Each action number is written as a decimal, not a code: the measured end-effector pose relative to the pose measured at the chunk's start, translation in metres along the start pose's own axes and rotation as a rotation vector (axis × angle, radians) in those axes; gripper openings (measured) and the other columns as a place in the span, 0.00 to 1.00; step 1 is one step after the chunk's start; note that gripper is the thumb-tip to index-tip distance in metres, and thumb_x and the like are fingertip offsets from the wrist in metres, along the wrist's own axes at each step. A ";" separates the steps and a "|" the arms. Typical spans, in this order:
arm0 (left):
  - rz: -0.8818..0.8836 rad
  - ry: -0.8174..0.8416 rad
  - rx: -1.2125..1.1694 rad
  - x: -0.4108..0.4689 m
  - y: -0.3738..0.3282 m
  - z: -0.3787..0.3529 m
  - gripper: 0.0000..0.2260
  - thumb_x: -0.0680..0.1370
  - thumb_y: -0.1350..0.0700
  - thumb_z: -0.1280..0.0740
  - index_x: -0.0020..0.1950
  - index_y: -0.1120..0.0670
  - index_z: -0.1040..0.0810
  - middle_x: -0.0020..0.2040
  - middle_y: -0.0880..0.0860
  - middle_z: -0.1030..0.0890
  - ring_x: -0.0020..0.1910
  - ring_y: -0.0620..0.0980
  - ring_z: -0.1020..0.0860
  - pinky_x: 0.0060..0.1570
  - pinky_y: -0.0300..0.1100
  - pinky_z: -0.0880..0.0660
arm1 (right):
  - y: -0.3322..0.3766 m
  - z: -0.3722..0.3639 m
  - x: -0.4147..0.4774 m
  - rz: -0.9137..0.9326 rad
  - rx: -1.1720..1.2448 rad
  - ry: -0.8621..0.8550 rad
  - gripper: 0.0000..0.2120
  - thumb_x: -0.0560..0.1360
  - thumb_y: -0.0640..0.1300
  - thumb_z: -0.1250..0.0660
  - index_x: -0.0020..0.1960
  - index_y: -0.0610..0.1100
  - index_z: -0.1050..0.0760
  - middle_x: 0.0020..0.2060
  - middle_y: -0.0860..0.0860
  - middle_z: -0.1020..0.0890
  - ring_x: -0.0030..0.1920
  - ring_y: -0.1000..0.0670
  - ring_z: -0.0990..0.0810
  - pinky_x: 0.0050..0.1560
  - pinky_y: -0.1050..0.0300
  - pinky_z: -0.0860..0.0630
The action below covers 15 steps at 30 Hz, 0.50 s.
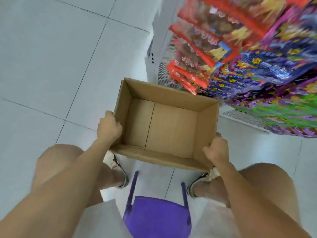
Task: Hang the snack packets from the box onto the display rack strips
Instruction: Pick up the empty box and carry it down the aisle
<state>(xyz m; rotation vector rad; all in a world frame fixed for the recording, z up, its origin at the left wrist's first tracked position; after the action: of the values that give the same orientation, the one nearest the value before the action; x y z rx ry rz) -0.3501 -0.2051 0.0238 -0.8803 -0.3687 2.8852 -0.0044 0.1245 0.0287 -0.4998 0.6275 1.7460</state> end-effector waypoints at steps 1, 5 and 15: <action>0.002 -0.013 0.029 -0.008 0.005 0.026 0.08 0.79 0.60 0.37 0.57 0.58 0.31 0.50 0.60 0.24 0.48 0.65 0.23 0.48 0.56 0.22 | 0.015 0.008 -0.019 -0.011 -0.011 0.033 0.16 0.71 0.36 0.28 0.56 0.35 0.28 0.42 0.40 0.20 0.43 0.39 0.19 0.40 0.47 0.18; 0.075 0.005 0.122 -0.038 0.052 0.141 0.05 0.78 0.61 0.38 0.52 0.56 0.32 0.49 0.60 0.23 0.49 0.65 0.22 0.46 0.52 0.25 | 0.095 0.029 -0.102 -0.009 -0.021 0.156 0.12 0.65 0.42 0.31 0.46 0.38 0.25 0.41 0.42 0.18 0.40 0.40 0.18 0.37 0.48 0.18; 0.398 -0.188 -0.090 -0.068 0.185 0.469 0.10 0.76 0.59 0.31 0.55 0.58 0.27 0.49 0.59 0.23 0.48 0.64 0.24 0.44 0.52 0.27 | 0.392 0.141 -0.264 0.127 0.086 0.005 0.08 0.69 0.47 0.32 0.44 0.44 0.22 0.40 0.44 0.16 0.46 0.38 0.16 0.46 0.47 0.17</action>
<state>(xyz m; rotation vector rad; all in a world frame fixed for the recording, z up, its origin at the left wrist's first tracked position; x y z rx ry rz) -0.5621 -0.4891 0.3884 -0.7725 -0.3789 3.3573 -0.3183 -0.0582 0.3620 -0.4118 0.7487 1.8290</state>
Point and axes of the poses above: each hand's wrist, its own x-axis towards the middle knuckle, its own z-axis out of the back of the hand, y = z × x, the point moved 10 cm from there along x, towards the middle knuckle
